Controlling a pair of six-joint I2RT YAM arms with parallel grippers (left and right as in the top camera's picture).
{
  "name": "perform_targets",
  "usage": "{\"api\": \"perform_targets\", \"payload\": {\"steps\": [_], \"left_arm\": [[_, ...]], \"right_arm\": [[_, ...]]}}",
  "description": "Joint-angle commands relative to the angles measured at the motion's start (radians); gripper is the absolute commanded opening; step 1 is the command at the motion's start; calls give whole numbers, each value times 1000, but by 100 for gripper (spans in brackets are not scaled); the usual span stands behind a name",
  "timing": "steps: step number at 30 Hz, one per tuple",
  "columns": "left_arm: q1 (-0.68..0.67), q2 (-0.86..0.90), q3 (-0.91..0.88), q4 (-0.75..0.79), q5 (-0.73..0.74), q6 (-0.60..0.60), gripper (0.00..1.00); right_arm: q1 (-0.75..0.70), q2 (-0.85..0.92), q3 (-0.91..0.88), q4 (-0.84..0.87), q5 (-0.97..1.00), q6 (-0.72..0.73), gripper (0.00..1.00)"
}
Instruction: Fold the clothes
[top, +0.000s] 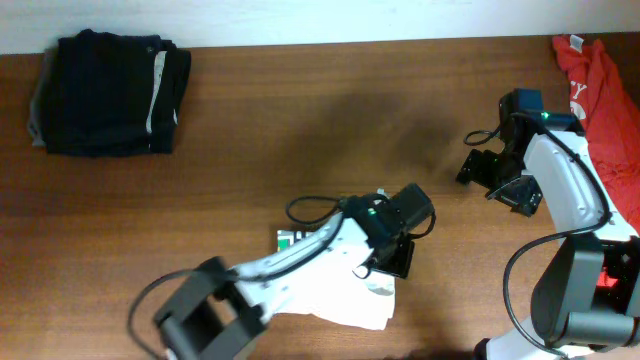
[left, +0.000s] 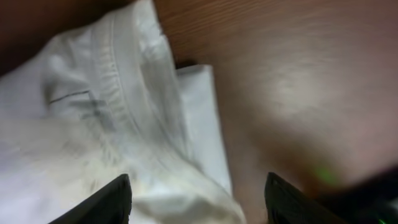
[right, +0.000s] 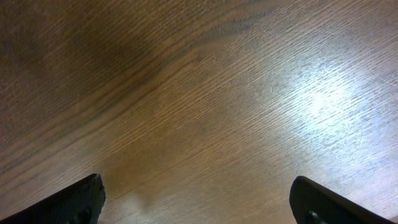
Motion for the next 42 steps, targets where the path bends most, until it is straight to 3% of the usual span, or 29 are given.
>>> {"api": "perform_targets", "payload": {"steps": [1, 4, 6, 10, 12, 17, 20, 26, 27, 28, 30, 37, 42], "left_arm": [[1, 91, -17, 6, -18, -76, 67], [1, 106, -17, 6, -19, -76, 54], [1, 106, -7, 5, -20, -76, 33], [1, 106, 24, -27, -21, -76, 5], [1, 103, 67, -85, -28, -76, 1], [-5, 94, 155, -240, -64, -76, 1], [-31, 97, 135, -245, -35, -76, 2], [-134, 147, 98, -194, 11, -124, 16], [-153, 164, 98, -177, 19, -124, 20], [-172, 181, 98, -159, 22, -124, 31], [-199, 208, 98, -129, 26, -124, 63], [-189, 203, 136, -205, 63, -123, 63], [-133, 67, 200, -279, 63, -74, 66]], "right_arm": [[-5, 2, 10, 0, 20, 1, 98], [-5, 2, 10, 0, 20, 1, 99], [-5, 2, 10, 0, 20, 1, 98], [-5, 2, 10, 0, 20, 1, 98], [-5, 2, 10, 0, 20, 1, 98], [-5, 2, 10, 0, 20, 1, 98], [-5, 2, 10, 0, 20, 1, 98], [-5, 2, 10, 0, 20, 1, 98], [-5, 2, 10, 0, 20, 1, 98], [-5, 2, 10, 0, 20, 1, 98], [-5, 2, 10, 0, 20, 1, 98], [-5, 2, 10, 0, 20, 1, 98], [-5, 2, 10, 0, 20, 1, 98]]}}
